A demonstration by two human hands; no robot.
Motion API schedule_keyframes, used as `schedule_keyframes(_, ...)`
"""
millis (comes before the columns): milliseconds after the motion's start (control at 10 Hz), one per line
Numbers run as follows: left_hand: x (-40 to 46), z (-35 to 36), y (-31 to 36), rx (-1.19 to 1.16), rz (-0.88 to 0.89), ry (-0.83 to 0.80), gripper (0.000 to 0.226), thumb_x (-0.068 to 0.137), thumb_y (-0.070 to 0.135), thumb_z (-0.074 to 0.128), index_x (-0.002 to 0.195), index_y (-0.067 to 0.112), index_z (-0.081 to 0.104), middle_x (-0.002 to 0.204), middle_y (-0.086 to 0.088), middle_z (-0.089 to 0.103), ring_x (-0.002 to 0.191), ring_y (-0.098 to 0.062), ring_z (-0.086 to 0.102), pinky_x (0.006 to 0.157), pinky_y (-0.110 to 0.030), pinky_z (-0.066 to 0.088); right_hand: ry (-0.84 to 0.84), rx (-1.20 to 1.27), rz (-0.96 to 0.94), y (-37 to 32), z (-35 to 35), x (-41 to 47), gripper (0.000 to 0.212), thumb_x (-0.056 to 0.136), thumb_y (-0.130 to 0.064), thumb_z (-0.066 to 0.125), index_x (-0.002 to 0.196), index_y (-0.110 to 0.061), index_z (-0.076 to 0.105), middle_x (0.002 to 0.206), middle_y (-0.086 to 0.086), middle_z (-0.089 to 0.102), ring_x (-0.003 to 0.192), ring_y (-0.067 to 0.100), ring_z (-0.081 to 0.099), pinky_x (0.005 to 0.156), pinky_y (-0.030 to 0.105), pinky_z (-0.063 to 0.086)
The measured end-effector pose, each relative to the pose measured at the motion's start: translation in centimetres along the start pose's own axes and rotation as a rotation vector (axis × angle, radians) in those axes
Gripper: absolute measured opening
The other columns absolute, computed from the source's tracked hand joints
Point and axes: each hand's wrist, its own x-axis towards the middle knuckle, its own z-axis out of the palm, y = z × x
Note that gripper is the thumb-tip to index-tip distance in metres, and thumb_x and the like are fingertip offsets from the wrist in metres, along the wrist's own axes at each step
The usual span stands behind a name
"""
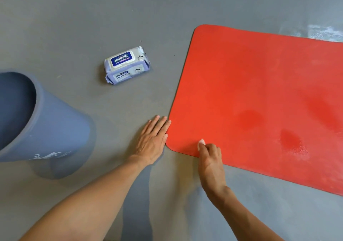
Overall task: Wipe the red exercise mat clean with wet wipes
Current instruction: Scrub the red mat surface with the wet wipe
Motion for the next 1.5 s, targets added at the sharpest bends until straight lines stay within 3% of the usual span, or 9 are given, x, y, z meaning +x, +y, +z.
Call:
schedule_keyframes(200,-0.1,-0.6,-0.6,0.017,0.025,-0.007,0.06,0.103,0.031,0.031,0.159,0.015,0.042,0.166,-0.004,0.038,0.156,-0.027,0.03,0.127,-0.037,0.016,-0.176,0.047,-0.172,-6.7,5.8,2.8,0.055,0.075,0.007,0.071,0.129,0.001,0.059,0.098,0.008,0.052,0.087,0.026,0.048,0.067,0.038,0.055)
schedule_keyframes(400,0.2,0.0,0.4,0.042,-0.017,0.084,0.055,0.106,0.034,0.033,0.151,0.01,0.053,0.156,-0.009,0.052,0.147,-0.032,0.043,0.123,-0.044,0.026,-0.178,0.02,-0.037,1.1,-0.7,0.4,0.04,0.094,0.001,0.044,0.127,-0.018,0.057,0.113,-0.006,0.047,0.104,0.012,0.038,0.085,0.019,0.038)
schedule_keyframes(600,0.0,0.6,2.1,0.042,-0.082,0.088,0.053,0.107,0.033,0.034,0.151,0.01,0.053,0.155,-0.009,0.052,0.147,-0.034,0.043,0.121,-0.052,0.035,0.019,-0.03,0.158,4.4,-1.4,-0.1,0.031,0.099,-0.002,0.051,0.124,-0.015,0.062,0.125,0.008,0.049,0.11,0.017,0.041,0.09,0.031,0.036)
schedule_keyframes(700,0.0,0.5,1.9,0.054,-0.089,0.084,0.053,0.107,0.033,0.034,0.151,0.01,0.053,0.156,-0.007,0.052,0.148,-0.033,0.043,0.12,-0.052,0.037,0.096,0.019,0.096,-0.9,1.5,1.9,0.021,0.109,-0.018,0.043,0.108,-0.014,0.064,0.104,0.001,0.056,0.096,0.013,0.045,0.089,0.036,0.043)
schedule_keyframes(900,0.2,0.2,2.1,0.036,-0.102,0.091,0.055,0.105,0.035,0.032,0.149,0.012,0.055,0.159,-0.002,0.049,0.149,-0.029,0.042,0.117,-0.046,0.041,-0.058,0.049,-0.151,-4.3,3.8,4.6,0.01,0.092,-0.004,0.066,0.099,-0.01,0.062,0.089,0.002,0.052,0.083,0.024,0.046,0.07,0.035,0.046)
schedule_keyframes(1000,0.8,0.5,1.6,0.039,-0.039,0.108,0.055,0.105,0.031,0.034,0.152,0.01,0.052,0.162,-0.002,0.045,0.151,-0.027,0.04,0.122,-0.041,0.032,-0.014,0.142,-0.018,-0.1,0.6,4.6,0.018,0.105,-0.022,0.05,0.11,-0.014,0.065,0.102,-0.001,0.053,0.098,0.019,0.044,0.087,0.031,0.041)
schedule_keyframes(1200,0.9,1.2,1.7,0.031,-0.052,0.114,0.056,0.107,0.035,0.033,0.156,0.01,0.046,0.165,-0.001,0.039,0.155,-0.026,0.033,0.125,-0.043,0.023,0.218,-0.035,0.269,-0.3,-1.1,5.8,0.03,0.103,-0.045,0.047,0.092,-0.02,0.059,0.101,-0.004,0.052,0.098,0.022,0.053,0.09,0.041,0.043)
schedule_keyframes(1300,1.0,0.8,2.4,0.021,-0.09,0.12,0.055,0.106,0.035,0.035,0.153,0.012,0.05,0.163,0.0,0.044,0.153,-0.025,0.035,0.122,-0.041,0.027,0.091,0.165,0.153,-3.5,3.3,6.3,0.042,0.093,-0.031,0.035,0.118,-0.013,0.062,0.117,0.008,0.052,0.106,0.027,0.049,0.089,0.034,0.04)
schedule_keyframes(1500,1.0,0.8,1.9,0.051,-0.089,0.103,0.054,0.106,0.037,0.036,0.154,0.017,0.049,0.163,0.005,0.042,0.153,-0.022,0.035,0.118,-0.042,0.034,-0.07,0.05,-0.117,-1.1,2.0,8.2,0.04,0.089,-0.02,0.036,0.116,-0.043,0.056,0.11,-0.022,0.043,0.113,0.023,0.044,0.084,0.022,0.028)
